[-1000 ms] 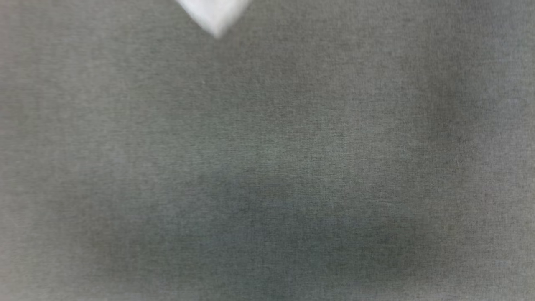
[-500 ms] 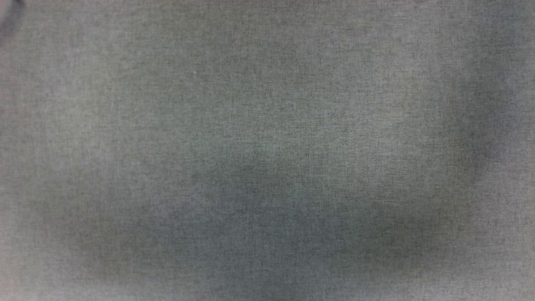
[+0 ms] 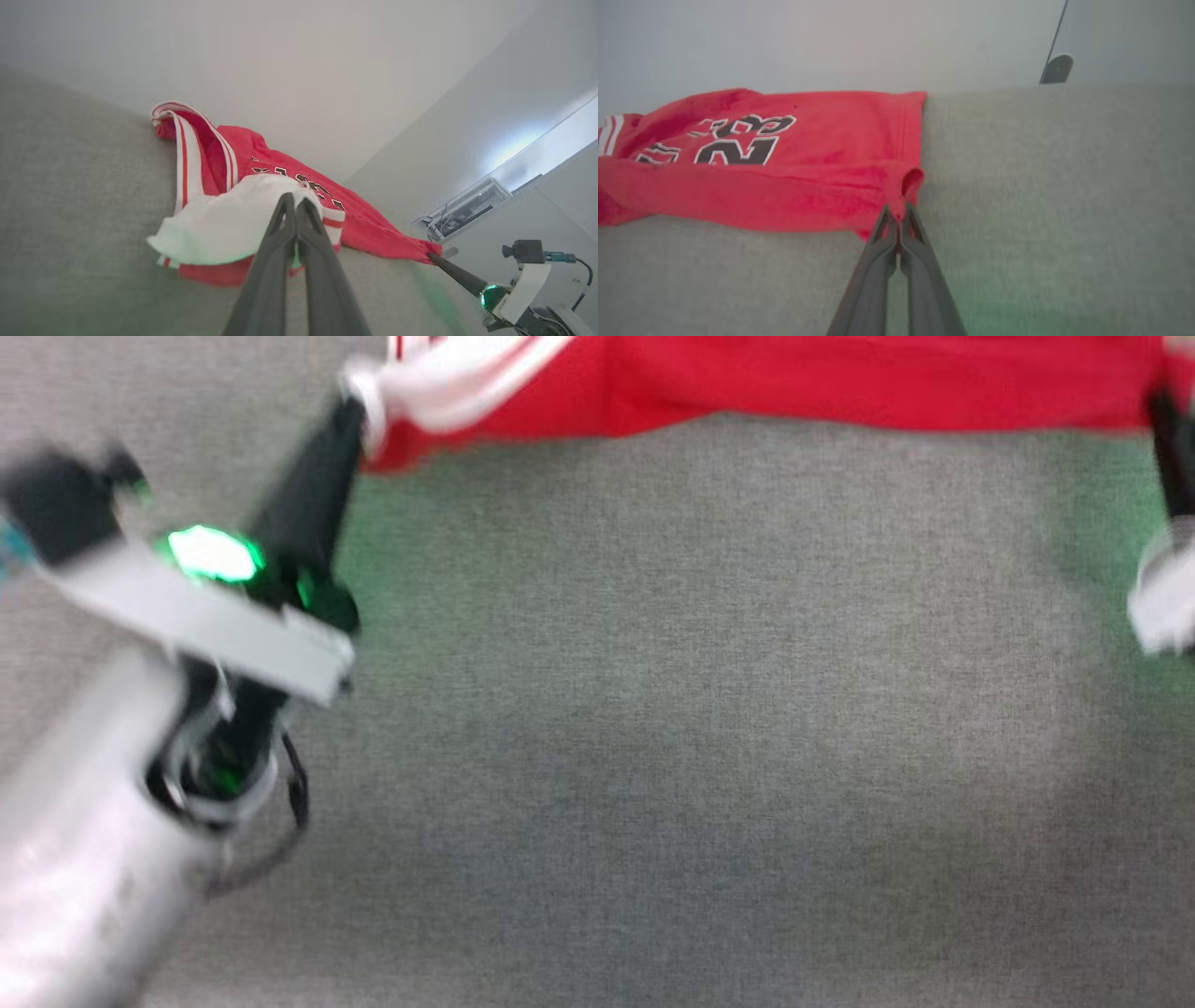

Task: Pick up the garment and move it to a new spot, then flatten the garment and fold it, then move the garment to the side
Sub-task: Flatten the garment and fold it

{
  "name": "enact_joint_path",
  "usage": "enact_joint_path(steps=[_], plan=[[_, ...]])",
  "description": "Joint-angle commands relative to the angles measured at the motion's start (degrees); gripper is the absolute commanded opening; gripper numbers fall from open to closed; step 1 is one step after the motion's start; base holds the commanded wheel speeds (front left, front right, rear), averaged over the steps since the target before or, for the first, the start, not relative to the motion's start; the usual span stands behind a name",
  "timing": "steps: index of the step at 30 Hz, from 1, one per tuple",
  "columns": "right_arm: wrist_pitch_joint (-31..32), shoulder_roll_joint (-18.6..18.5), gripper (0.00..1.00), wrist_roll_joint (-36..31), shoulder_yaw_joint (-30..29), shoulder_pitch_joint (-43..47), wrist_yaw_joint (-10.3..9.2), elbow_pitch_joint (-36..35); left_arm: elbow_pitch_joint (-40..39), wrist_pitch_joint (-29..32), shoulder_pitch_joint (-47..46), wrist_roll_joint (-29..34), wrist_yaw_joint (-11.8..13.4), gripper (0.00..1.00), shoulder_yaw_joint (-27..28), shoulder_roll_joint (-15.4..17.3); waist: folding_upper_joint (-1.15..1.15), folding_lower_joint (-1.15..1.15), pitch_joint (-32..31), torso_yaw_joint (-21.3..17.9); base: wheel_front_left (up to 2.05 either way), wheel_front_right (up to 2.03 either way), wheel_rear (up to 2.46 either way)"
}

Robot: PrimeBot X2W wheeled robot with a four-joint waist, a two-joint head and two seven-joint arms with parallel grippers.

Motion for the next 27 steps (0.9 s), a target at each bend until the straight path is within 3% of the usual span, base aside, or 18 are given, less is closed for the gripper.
enact_joint_path(steps=[1, 9, 16, 27], plan=[[1.30, 0.48, 0.00, 0.32, -1.00, 3.09, -0.04, -2.31, -1.07, -0.19, 2.32, 0.62, 0.11, 0.00, 1.02, -0.41, 0.00, 0.00, -1.07, 0.59, 0.00, 0.00, 0.00], [8.57, 4.40, 0.00, 1.77, -5.34, 20.68, -0.04, -18.75, -10.16, -0.19, 19.10, 2.89, 0.11, 0.00, 5.49, 0.29, 0.00, 0.00, -3.95, 0.39, 0.00, 0.00, 0.00], [11.29, 6.58, 0.00, 3.03, -8.01, 29.86, -0.04, -26.67, -15.64, -0.08, 30.41, 5.34, 0.11, 0.00, 8.01, 2.15, 0.00, 0.00, -6.69, 0.33, 0.00, 0.00, 0.00], [15.71, 8.46, 0.00, 5.46, -10.71, 43.46, -0.04, -37.72, -23.44, -0.09, 46.02, 8.70, 0.11, 0.00, 14.80, 1.46, 0.00, 0.00, -8.03, 0.40, 0.00, 0.00, 0.00]])
